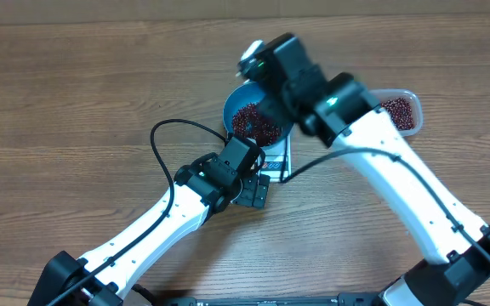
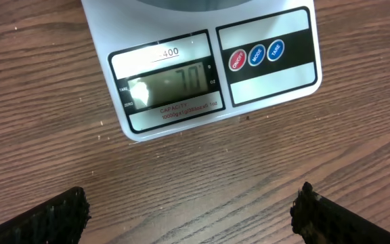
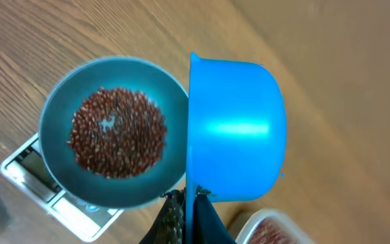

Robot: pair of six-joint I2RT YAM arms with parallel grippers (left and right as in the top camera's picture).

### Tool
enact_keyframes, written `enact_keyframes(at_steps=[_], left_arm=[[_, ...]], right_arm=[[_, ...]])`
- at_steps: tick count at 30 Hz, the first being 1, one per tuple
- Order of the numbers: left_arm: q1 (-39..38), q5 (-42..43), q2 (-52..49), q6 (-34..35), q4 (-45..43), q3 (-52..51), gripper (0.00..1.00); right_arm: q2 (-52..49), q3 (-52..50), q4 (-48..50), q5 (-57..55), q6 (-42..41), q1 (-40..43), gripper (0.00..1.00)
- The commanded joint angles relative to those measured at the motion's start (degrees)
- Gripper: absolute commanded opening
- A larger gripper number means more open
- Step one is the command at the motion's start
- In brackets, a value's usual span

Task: Scoop item into bowl and weigh 150g on scale
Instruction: 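Carry the filled scoop over the teal bowl and pour beans in, then return the right gripper with the scoop to the bean tub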

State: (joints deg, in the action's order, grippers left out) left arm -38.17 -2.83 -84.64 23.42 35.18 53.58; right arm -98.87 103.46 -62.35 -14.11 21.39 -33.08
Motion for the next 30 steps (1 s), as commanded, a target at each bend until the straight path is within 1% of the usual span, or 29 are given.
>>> enact_keyframes(at_steps=[1,5,9,15,21,24,30], left_arm=[[-0.1,-0.2,0.0,-1.1,0.1,-0.3,1.0],[-0.1,-0.2,0.0,-1.2,0.1,-0.3,0.99],[-0.1,-0.2,0.0,-1.1,0.0,-0.3,0.99],[-0.1,-0.2,0.0,-1.1,-0.3,-0.3,0.99],[-0.1,-0.2,0.0,-1.1,-0.1,-0.3,0.99],[-0.1,-0.2,0.0,-1.1,-0.1,-0.3,1.0],[-0.1,-0.2,0.0,-1.1,-0.1,-0.3,0.99]], right_arm=[[1.0,1.6,-2.4,13.1,-6.4,8.0,0.04],[1.0,1.6,-7.7,21.4,-7.0,18.3,0.04],[0.8,1.6,-11.0,21.5,-8.1,26.9,0.04],[0.6,-2.5,-7.6,21.0,-8.1,35.2,0.04],[0.3,-8.2,-4.5,13.9,-8.1,36.7,0.04],[0.3,-11.7,-2.3,11.3,-7.9,36.2,0.04],[0.0,-17.6,2.5,2.6,-7.9,34.7,0.04]])
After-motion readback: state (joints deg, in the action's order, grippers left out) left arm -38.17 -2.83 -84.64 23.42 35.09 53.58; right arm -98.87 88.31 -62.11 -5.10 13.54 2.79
